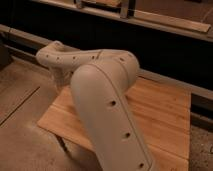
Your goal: Push the eraser across the table
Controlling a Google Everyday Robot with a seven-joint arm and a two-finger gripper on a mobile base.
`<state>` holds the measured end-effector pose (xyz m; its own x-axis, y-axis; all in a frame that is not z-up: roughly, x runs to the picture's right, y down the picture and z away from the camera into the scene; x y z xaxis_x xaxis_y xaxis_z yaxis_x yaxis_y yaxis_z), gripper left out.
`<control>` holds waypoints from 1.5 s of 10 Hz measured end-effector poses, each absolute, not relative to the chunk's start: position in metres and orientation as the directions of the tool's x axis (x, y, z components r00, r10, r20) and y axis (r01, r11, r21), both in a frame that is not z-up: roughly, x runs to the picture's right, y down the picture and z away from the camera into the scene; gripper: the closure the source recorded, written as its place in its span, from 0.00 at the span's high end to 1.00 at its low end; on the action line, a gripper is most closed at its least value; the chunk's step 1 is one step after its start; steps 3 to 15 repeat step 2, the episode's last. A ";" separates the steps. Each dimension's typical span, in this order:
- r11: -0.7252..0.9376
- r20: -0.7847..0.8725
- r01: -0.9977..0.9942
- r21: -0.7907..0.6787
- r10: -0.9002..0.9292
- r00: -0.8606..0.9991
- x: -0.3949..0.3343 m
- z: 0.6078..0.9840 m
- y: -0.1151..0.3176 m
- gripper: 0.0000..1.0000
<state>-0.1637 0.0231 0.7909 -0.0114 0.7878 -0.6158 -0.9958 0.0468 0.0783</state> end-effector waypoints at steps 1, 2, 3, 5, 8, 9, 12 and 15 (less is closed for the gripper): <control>0.044 -0.610 -0.995 0.084 0.792 -0.017 -0.159 0.787 0.024 0.65; 0.042 -0.608 -0.995 0.087 0.794 -0.020 -0.157 0.787 0.025 0.65; 0.042 -0.608 -0.995 0.087 0.794 -0.020 -0.157 0.787 0.025 0.65; 0.042 -0.608 -0.995 0.087 0.794 -0.020 -0.157 0.787 0.025 0.65; 0.042 -0.608 -0.995 0.087 0.794 -0.020 -0.157 0.787 0.025 0.65; 0.042 -0.608 -0.995 0.087 0.794 -0.020 -0.157 0.787 0.025 0.65; 0.042 -0.608 -0.995 0.087 0.794 -0.020 -0.157 0.787 0.025 0.65; 0.042 -0.608 -0.995 0.087 0.794 -0.020 -0.157 0.787 0.025 0.65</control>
